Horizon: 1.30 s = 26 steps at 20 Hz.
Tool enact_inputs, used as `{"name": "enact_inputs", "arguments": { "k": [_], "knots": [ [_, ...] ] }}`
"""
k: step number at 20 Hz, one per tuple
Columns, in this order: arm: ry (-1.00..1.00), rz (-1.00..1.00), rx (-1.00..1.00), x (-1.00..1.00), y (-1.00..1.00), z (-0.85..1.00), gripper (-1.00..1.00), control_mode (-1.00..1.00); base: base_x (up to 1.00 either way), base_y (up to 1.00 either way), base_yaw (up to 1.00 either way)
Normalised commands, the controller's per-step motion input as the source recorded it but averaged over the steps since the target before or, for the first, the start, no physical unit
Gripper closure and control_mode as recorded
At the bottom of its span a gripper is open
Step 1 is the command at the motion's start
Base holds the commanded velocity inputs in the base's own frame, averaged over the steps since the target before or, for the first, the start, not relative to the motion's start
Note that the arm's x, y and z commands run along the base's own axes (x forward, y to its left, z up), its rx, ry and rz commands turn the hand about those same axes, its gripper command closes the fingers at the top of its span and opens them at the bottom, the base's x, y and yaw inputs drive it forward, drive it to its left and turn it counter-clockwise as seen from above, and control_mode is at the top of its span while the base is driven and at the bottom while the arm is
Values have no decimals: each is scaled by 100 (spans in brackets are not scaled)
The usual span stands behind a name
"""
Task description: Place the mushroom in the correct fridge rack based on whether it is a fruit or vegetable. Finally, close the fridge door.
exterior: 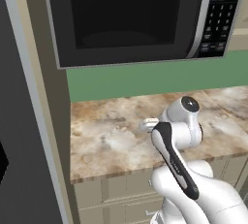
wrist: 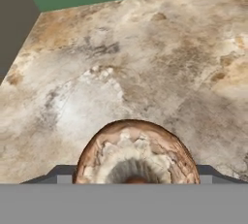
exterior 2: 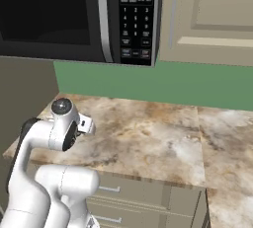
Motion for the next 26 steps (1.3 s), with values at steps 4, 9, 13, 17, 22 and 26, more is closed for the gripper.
{"name": "enact_inputs", "arguments": {
  "k": [4, 9, 13, 17, 22, 26],
  "knots": [
    [-2, -19, 0, -100, -6, 45, 100, -100, 0, 0, 0],
    [-2, -15, 0, -100, -4, 15, 100, -100, 0, 0, 0],
    [0, 0, 0, 0, 0, 0, 100, 100, -100, -1, -4],
    [0, 0, 0, 0, 0, 0, 100, 100, -100, 2, 0],
    [0, 0, 0, 0, 0, 0, 100, 100, -100, 33, 0],
    [0, 0, 0, 0, 0, 0, 100, 100, -100, 70, 3]
  ]
}}
